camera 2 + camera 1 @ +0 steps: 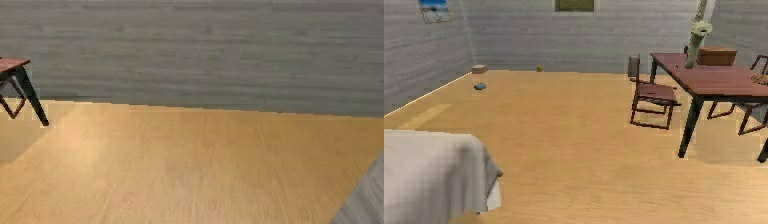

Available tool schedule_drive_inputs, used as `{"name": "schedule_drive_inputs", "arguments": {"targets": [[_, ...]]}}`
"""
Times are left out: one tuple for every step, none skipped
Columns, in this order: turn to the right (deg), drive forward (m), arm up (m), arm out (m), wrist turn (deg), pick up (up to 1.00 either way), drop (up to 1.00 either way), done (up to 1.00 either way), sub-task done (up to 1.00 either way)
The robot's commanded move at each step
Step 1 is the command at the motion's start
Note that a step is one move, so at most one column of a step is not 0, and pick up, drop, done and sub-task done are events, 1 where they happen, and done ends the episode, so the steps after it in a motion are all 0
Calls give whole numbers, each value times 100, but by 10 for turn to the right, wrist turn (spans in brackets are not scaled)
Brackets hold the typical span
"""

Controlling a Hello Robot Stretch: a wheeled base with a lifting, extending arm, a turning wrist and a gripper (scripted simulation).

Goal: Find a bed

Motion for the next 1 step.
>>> {"name": "schedule_drive_inputs", "arguments": {"targets": [[270,0,0,0,0,0,0,0,0]]}}
